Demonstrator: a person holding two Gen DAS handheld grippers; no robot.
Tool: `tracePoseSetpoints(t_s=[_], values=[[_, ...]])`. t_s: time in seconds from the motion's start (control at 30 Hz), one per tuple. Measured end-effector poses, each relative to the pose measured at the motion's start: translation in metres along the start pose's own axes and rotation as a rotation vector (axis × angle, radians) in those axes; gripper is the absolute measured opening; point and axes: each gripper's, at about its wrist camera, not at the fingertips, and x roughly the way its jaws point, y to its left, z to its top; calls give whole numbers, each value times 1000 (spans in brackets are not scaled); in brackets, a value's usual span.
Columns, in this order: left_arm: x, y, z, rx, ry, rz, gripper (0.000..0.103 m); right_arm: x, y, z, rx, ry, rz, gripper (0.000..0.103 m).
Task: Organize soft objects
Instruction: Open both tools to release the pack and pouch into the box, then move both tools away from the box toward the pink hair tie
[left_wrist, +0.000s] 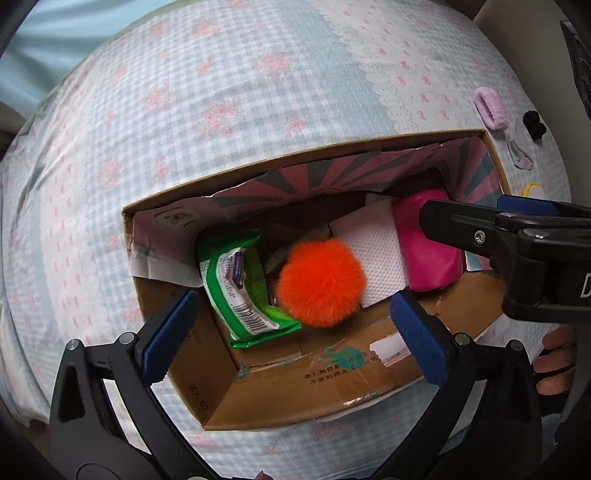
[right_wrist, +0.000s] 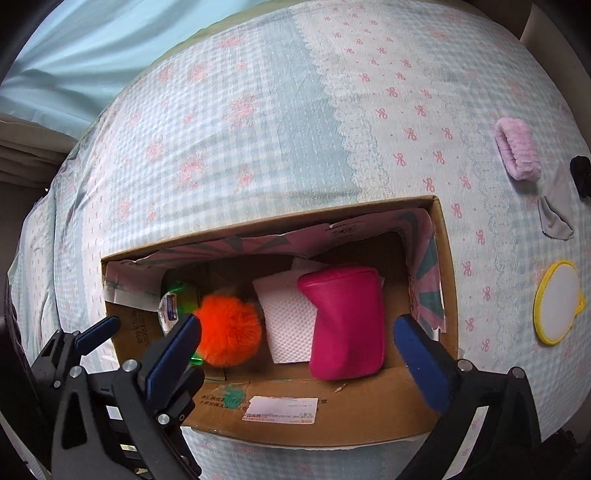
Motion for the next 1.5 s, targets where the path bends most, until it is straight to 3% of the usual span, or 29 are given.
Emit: tracePoseSetpoints(t_s=[0.5,1.0,1.5], values=[[-54,-4,-16,-25,-96,21,103,-31,7,-21,-36,-54,9,103],[-177,-15,-64,-60,-293,44,103,-154,18,-62,-130,-259,-77,103],[-265,-52,-111,-61,-489,43,103,-265,4,-140,-155,-507,-123,103]])
